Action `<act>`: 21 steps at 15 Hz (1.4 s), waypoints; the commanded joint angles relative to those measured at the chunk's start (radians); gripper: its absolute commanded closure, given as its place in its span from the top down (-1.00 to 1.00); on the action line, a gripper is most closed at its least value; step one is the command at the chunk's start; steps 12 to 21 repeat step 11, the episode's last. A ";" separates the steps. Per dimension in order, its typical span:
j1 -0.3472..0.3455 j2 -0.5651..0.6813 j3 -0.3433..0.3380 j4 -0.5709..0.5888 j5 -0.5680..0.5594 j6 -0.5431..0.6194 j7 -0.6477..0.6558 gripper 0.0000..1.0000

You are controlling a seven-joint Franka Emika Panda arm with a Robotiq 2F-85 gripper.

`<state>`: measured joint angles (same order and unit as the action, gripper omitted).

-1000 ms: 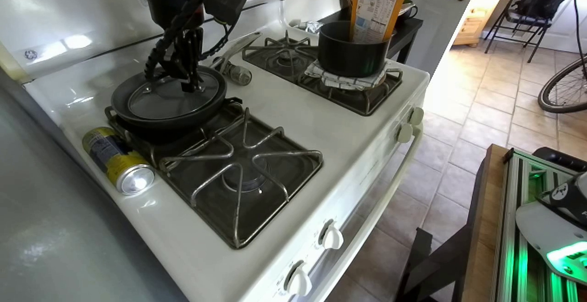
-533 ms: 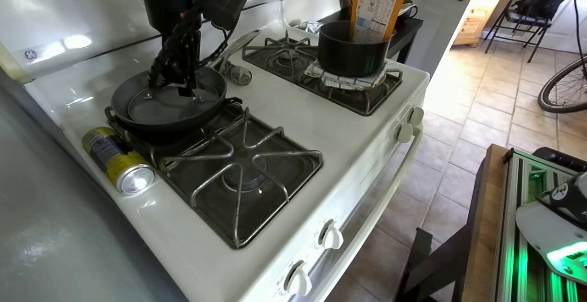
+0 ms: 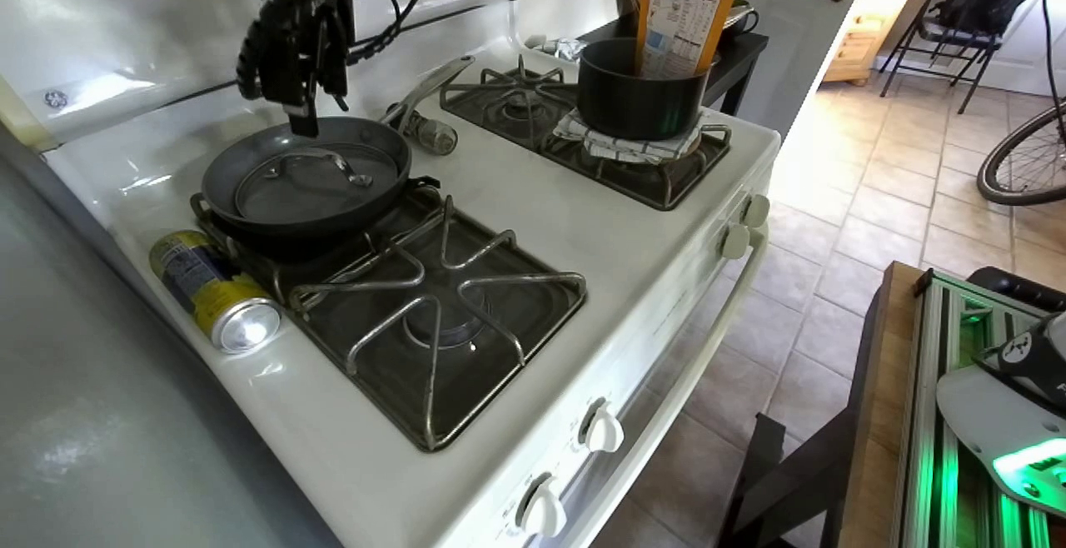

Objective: Pick up the clear pot lid and put it in the gray pan

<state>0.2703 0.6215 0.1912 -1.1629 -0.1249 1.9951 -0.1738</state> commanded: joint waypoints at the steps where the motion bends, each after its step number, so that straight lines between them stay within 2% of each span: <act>1: -0.037 -0.122 0.045 -0.051 0.049 -0.098 -0.123 1.00; 7: -0.123 -0.242 0.133 -0.101 0.227 -0.202 -0.469 1.00; 8: -0.085 -0.198 0.105 -0.041 0.172 -0.181 -0.378 1.00; 11: -0.107 -0.221 0.121 -0.061 0.201 -0.194 -0.443 1.00; 21: -0.107 -0.221 0.121 -0.061 0.201 -0.194 -0.443 1.00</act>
